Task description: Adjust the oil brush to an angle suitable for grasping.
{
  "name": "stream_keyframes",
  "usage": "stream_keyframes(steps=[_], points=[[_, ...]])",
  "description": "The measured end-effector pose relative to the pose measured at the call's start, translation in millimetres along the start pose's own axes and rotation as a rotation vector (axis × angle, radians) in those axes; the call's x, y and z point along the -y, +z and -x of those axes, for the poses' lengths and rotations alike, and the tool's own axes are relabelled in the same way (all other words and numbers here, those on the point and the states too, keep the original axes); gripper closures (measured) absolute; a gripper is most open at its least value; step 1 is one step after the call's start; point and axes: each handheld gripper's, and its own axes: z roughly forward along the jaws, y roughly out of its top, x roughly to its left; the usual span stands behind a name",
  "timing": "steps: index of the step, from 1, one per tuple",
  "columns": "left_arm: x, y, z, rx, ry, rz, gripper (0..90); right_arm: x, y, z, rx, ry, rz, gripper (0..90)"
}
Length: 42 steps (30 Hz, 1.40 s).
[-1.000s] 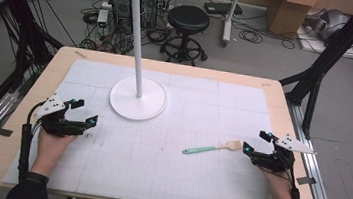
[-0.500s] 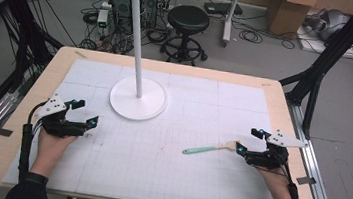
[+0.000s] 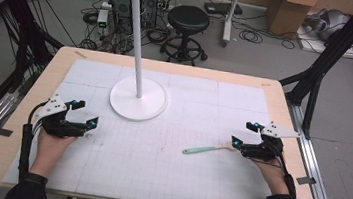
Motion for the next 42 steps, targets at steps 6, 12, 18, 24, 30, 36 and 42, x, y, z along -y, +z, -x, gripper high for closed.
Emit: stream_keyframes(steps=[6, 12, 18, 24, 30, 36, 42], points=[[0.2, 1.1, 0.1, 0.003, 0.001, 0.001, 16.5, 0.2, 4.8, -6.2, -0.074, -0.033, -0.029, 24.0], [0.6, 1.5, -0.4, -0.001, -0.001, -0.001, 16.5, 1.5, 15.4, -13.7, -0.152, -0.079, -0.100, 30.3], [0.6, 1.3, -0.1, 0.002, -0.001, -0.004, 16.5, -1.0, 32.7, -23.9, -0.220, -0.146, -0.177, 32.6], [0.4, 1.4, -0.3, 0.005, -0.010, 0.005, 16.5, -5.4, 43.6, -27.3, -0.253, -0.191, -0.218, 38.5], [0.8, 1.5, -0.5, 0.003, -0.007, -0.003, 16.5, -1.0, 51.9, -29.4, -0.265, -0.214, -0.287, 47.2], [1.0, 1.6, 0.6, 0.003, -0.001, -0.013, 16.5, 0.1, 56.2, -27.3, -0.266, -0.219, -0.315, 52.4], [0.9, 1.0, 1.4, 0.004, 0.005, -0.024, 16.5, -3.7, 62.6, -29.7, -0.309, -0.243, -0.370, 53.3]])
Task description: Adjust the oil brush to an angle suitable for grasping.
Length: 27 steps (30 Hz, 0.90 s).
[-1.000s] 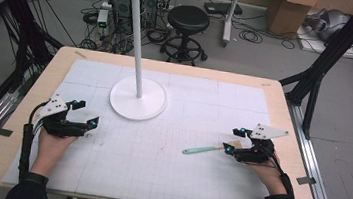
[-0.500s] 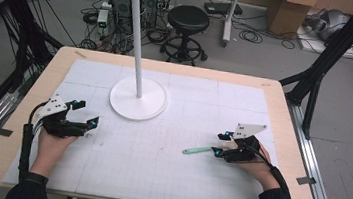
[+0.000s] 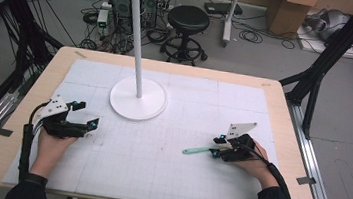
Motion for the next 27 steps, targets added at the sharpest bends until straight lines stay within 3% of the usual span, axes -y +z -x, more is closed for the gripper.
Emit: stream_keyframes(steps=[6, 12, 27], points=[[0.3, -0.1, 0.3, 0.002, 0.002, -0.007, 16.5, -0.1, 1.3, 2.7, -0.030, 0.019, -0.002, 58.3], [-0.1, -0.9, 1.5, 0.002, 0.009, -0.013, 16.6, -2.2, 0.6, 2.2, -0.045, 0.021, -0.023, 72.1], [0.5, -0.3, 1.7, 0.004, 0.010, -0.021, 16.7, -4.3, -2.1, -1.0, -0.055, 0.013, -0.037, 78.5]])
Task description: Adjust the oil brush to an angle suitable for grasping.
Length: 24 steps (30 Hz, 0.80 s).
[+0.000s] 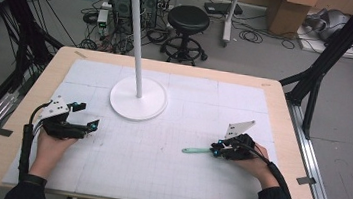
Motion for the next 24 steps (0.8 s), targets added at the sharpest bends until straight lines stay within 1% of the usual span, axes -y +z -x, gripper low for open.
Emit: stream_keyframes(steps=[6, 13, 15, 16, 17, 19, 21, 22, 23, 24], points=[[0.3, 0.5, -0.6, 0.000, -0.001, 0.002, 16.7, 0.2, -1.0, -0.7, -0.019, 0.013, -0.001, 80.5], [0.3, 0.5, -0.8, -0.003, -0.001, 0.003, 16.7, -0.4, -1.6, -1.7, -0.023, 0.007, -0.004, 82.1], [0.4, 0.3, -1.0, -0.003, 0.000, 0.001, 16.7, -0.7, -1.5, -1.9, -0.033, 0.011, -0.003, 82.2], [0.4, 0.5, -1.0, -0.002, 0.001, 0.001, 16.7, -1.0, -1.4, -3.0, -0.036, 0.023, -0.003, 82.2], [0.5, 0.8, -0.8, -0.003, 0.000, 0.002, 16.7, -1.3, -0.7, -3.3, -0.032, 0.015, 0.001, 82.2], [0.5, 0.9, -0.8, 0.000, 0.001, -0.002, 16.7, -3.0, -0.6, -5.9, -0.040, 0.019, 0.007, 82.2], [0.6, 1.0, -0.9, 0.001, 0.001, -0.002, 16.7, -5.0, -1.8, -7.5, -0.039, 0.012, 0.026, 82.2], [0.6, 1.2, -0.8, 0.000, 0.000, -0.001, 16.7, -5.8, -2.5, -8.4, -0.041, 0.027, 0.035, 82.2], [0.6, 1.2, -0.8, 0.000, 0.000, -0.001, 16.7, -5.8, -2.5, -8.4, -0.041, 0.027, 0.035, 82.2], [0.6, 1.2, -1.0, -0.001, 0.002, -0.001, 16.7, -6.3, -2.2, -6.8, -0.052, 0.049, 0.042, 82.2]])
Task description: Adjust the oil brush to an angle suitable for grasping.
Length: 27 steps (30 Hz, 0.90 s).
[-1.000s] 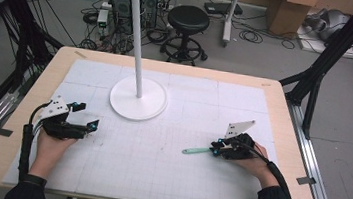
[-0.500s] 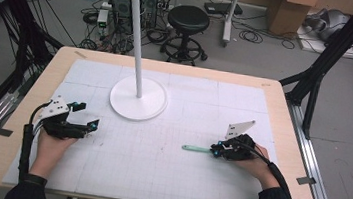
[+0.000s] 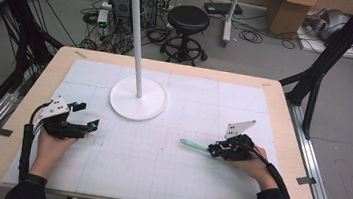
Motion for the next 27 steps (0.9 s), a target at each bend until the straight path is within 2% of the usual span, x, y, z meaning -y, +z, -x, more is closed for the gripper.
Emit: stream_keyframes(steps=[4, 6, 13, 14, 16, 17, 20, 21, 22, 23, 24, 25, 26, 27], points=[[0.1, 0.7, 0.4, 0.003, -0.003, 0.003, 16.7, -1.5, 4.9, -0.5, -0.007, 0.034, -0.017, 82.2], [0.1, 1.1, 0.3, 0.001, -0.003, 0.005, 16.8, -6.9, 12.8, -3.8, 0.009, 0.059, -0.044, 82.1], [0.3, 0.4, -0.5, 0.000, -0.005, 0.005, 16.8, -10.7, 17.5, -6.1, 0.031, 0.071, -0.047, 79.4], [0.2, 0.3, -0.6, -0.001, -0.001, 0.004, 16.8, -11.1, 16.6, -6.7, 0.048, 0.062, -0.036, 64.5], [0.1, 0.1, -0.6, 0.001, 0.002, 0.002, 16.8, -12.0, 13.5, -6.5, 0.055, 0.057, -0.019, 59.6], [0.1, -0.1, -0.5, 0.001, 0.002, 0.002, 16.8, -12.6, 11.7, -6.6, 0.079, 0.045, -0.004, 53.8], [-0.3, -1.0, -0.7, -0.004, -0.003, 0.010, 16.7, -12.4, 4.3, -3.7, 0.138, 0.059, 0.046, 40.5], [-0.3, -1.0, -0.7, -0.004, -0.003, 0.010, 16.7, -12.4, 4.3, -3.7, 0.138, 0.059, 0.046, 40.5], [-0.4, -1.4, -1.5, -0.006, 0.000, 0.013, 16.8, -10.9, -0.6, -2.6, 0.202, 0.072, 0.072, 34.9], [-0.4, -1.4, -1.5, -0.006, 0.000, 0.013, 16.7, -9.1, -3.1, -1.5, 0.233, 0.067, 0.099, 34.3], [-0.2, -0.9, -2.2, -0.009, -0.004, 0.021, 16.7, -6.8, -5.6, -1.7, 0.243, 0.082, 0.122, 32.1], [-0.2, -0.9, -2.2, -0.009, -0.004, 0.021, 16.8, -6.8, -5.6, -1.7, 0.243, 0.082, 0.122, 32.1], [0.6, 0.4, -4.1, -0.016, -0.011, 0.029, 16.7, -2.9, -9.7, -0.4, 0.284, 0.099, 0.150, 28.9], [0.6, 0.4, -4.1, -0.016, -0.011, 0.029, 16.7, -2.9, -9.7, -0.4, 0.284, 0.099, 0.150, 28.9]])
